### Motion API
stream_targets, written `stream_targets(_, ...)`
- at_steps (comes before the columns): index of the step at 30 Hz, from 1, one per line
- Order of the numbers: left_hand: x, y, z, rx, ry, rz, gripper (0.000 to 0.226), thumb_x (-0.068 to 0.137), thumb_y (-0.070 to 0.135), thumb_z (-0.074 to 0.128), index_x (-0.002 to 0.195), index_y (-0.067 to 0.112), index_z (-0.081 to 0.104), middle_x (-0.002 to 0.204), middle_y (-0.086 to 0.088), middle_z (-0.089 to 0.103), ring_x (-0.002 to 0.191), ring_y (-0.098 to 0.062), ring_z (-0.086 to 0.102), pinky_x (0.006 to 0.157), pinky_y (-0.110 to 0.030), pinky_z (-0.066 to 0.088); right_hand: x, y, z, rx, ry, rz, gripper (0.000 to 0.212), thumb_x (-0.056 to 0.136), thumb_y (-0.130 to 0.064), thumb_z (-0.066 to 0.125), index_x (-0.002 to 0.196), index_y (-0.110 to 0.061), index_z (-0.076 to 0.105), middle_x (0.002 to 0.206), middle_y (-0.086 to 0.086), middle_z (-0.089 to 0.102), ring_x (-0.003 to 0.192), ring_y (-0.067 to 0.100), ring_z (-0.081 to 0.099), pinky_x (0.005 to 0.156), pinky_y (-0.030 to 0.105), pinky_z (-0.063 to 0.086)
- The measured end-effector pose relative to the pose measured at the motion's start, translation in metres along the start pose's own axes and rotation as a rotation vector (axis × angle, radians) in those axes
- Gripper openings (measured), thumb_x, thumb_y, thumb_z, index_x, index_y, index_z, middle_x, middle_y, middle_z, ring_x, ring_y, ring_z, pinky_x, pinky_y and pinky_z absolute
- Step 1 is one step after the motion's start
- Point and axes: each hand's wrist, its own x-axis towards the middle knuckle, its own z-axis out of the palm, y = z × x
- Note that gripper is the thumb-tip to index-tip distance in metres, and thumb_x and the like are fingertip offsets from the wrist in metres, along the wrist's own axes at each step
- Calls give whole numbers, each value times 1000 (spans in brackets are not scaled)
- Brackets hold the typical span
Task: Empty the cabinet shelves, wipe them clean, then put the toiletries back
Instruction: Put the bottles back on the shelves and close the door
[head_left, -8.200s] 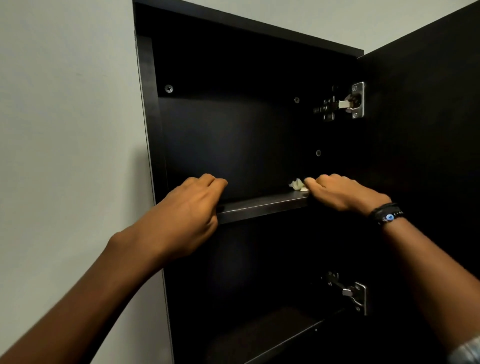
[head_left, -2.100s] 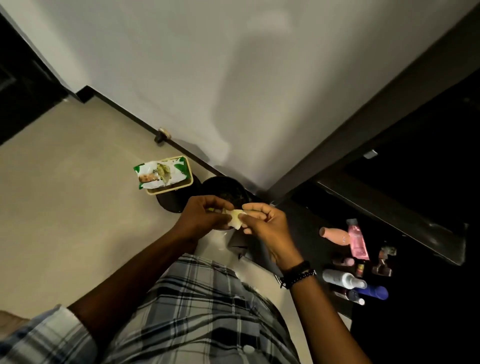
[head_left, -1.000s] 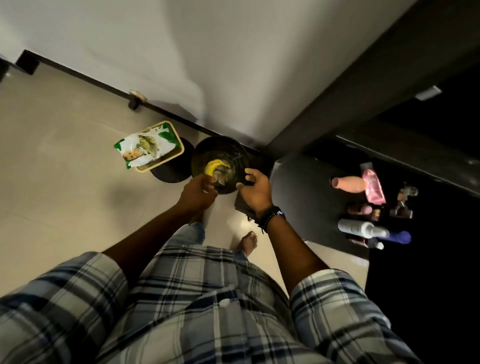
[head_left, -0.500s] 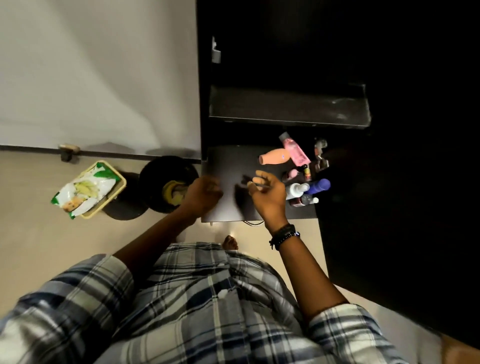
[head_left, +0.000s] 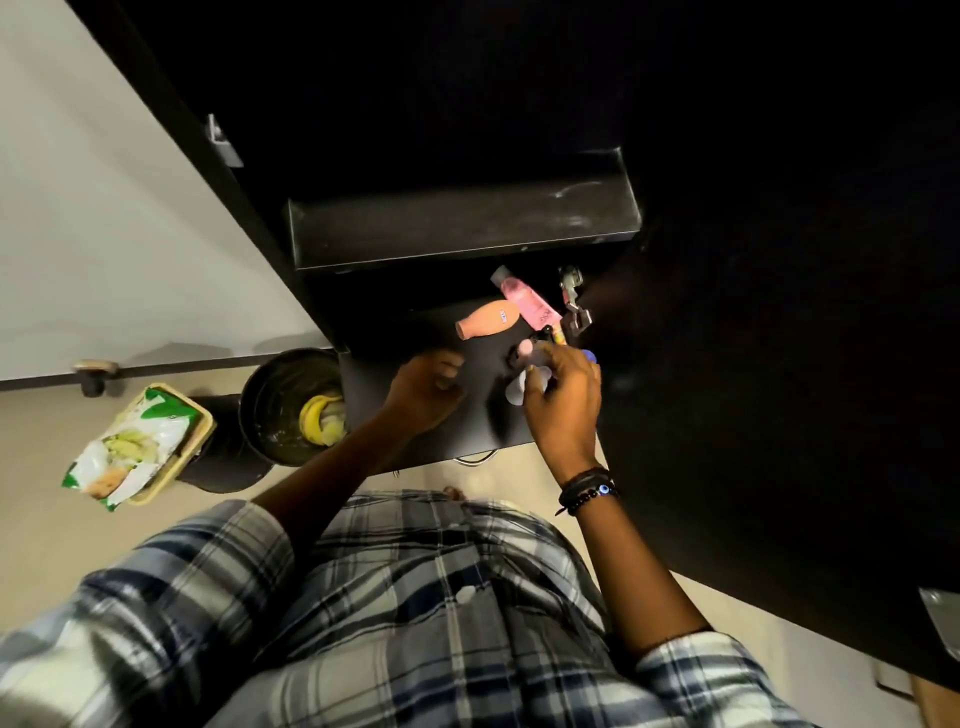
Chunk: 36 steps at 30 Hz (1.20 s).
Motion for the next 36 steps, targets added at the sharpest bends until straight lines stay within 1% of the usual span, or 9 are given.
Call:
stream_targets(2,7,2,7,-9,5,20,36,77,5,71,112,7,63,110,-12,66,79,-1,61,77,-16,49,6,5,-9,-40,59,-8,29,84,-2,57,111,-11,66,117,4,61,112,22,49,97,23,38)
stream_targets(7,5,34,22,53,-47,174,49,71,23,79,117,16,62,110,0,64,83,-17,61,76,-22,43,21,29,-26,-206,24,16,40,83,-2,61,123,-9,59,125,6,54,111,25,51,95,30,43)
stream_targets(11,4,51,37,103,-95,271,56,68,26,80,119,16,60,123,-5,61,109,-24,59,88,-33,46,26,39,-28,-304,-100,-19,53,77,1,65,128,-10,55,128,8,50,107,30,57,90,39,51)
stream_targets(13,8,51,45,155,-101,274,55,70,29,77,121,22,57,128,-2,56,115,-21,55,90,-30,43,28,42,-27,-326,-141,-8,55,78,1,65,130,-12,54,127,9,50,103,33,58,87,43,53)
stream_targets(20,14,54,55,277,-42,314,27,79,28,68,104,19,65,109,-4,63,97,-23,62,76,-28,44,29,49,-24,-362,-191,-1,55,82,5,60,133,-12,51,122,14,53,99,36,61,83,45,54)
stream_targets(23,15,53,55,274,-20,321,27,81,26,67,106,18,66,111,-6,64,99,-25,62,80,-33,47,30,48,-21,-382,-209,-9,52,83,3,60,132,-12,51,120,15,54,97,37,61,82,44,54)
stream_targets(26,15,52,51,289,-21,351,26,84,27,65,106,14,67,108,-9,67,97,-28,63,77,-29,44,31,46,-22,-383,-218,-39,48,81,4,60,126,-10,54,116,16,55,94,38,61,79,46,54)
stream_targets(30,1,63,34,152,61,386,37,83,42,54,99,14,70,97,-8,70,85,-25,66,70,-27,46,32,35,-32,-386,-199,-70,49,78,3,65,124,-11,55,114,15,55,91,38,61,75,45,55)
stream_targets(36,-30,84,-7,22,184,373,33,81,42,61,101,16,69,102,-2,71,93,-16,66,83,-32,52,22,-2,-74,-298,-118,-147,34,79,-9,68,111,-15,58,106,7,58,87,27,61,71,36,53)
